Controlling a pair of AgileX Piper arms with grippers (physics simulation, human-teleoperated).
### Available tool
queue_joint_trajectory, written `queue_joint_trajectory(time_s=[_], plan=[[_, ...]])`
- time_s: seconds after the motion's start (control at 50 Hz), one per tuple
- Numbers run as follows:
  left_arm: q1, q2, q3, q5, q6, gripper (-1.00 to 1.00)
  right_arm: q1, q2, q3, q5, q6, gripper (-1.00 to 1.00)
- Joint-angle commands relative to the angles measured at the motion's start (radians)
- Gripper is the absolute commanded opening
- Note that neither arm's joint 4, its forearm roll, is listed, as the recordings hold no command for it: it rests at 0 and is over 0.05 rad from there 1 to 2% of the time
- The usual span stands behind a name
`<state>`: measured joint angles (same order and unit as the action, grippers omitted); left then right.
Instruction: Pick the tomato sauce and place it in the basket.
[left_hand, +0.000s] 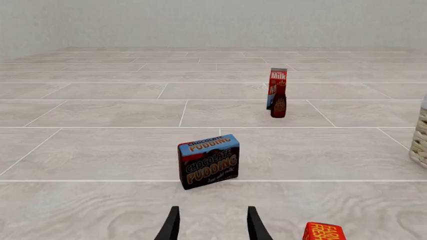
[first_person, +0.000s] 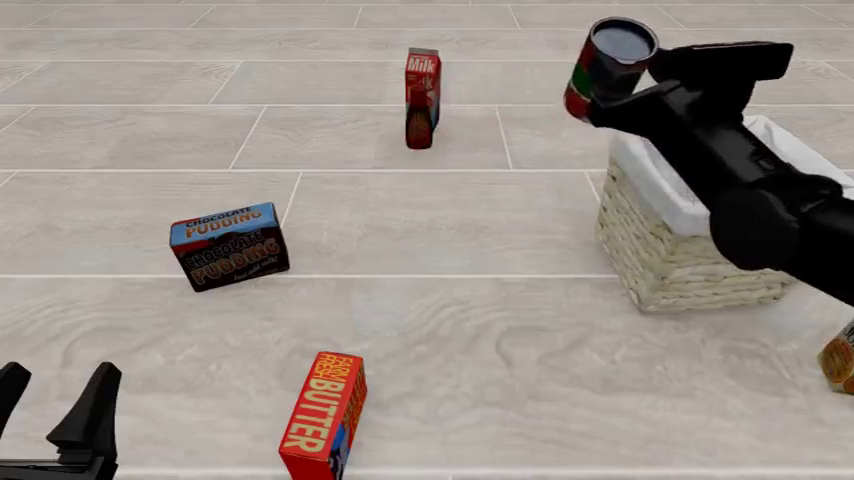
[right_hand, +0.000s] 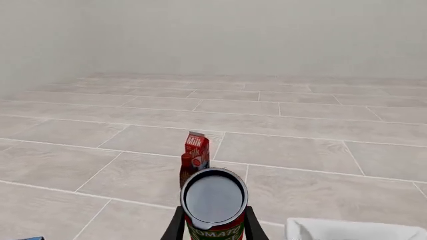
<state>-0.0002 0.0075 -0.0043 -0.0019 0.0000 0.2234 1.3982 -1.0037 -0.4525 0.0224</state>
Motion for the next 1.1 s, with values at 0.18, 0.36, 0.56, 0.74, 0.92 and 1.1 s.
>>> queue_joint_trajectory(time_s=[0.18, 0.36, 0.56, 0.74, 0.92, 1.1], plan=[[0.0, 0.0, 0.0, 0.0, 0.0, 1.0, -0.098, -0.043, 0.019, -0.003, 0.037, -1.0], [0.0, 0.0, 0.0, 0.0, 0.0, 1.0, -0.16, -0.033, 0.019, -0.013, 0.054, -1.0], [0.0, 0.0, 0.0, 0.0, 0.0, 1.0, -0.203, -0.017, 0.014, -0.018, 0.059, -1.0], [0.0, 0.0, 0.0, 0.0, 0.0, 1.0, -0.237, -0.024, 0.014, -0.018, 0.063, -1.0], [0.0, 0.0, 0.0, 0.0, 0.0, 1.0, -0.265, -0.039, 0.013, -0.012, 0.065, -1.0], [0.0, 0.0, 0.0, 0.0, 0.0, 1.0, -0.274, -0.046, 0.028, -0.015, 0.042, -1.0]])
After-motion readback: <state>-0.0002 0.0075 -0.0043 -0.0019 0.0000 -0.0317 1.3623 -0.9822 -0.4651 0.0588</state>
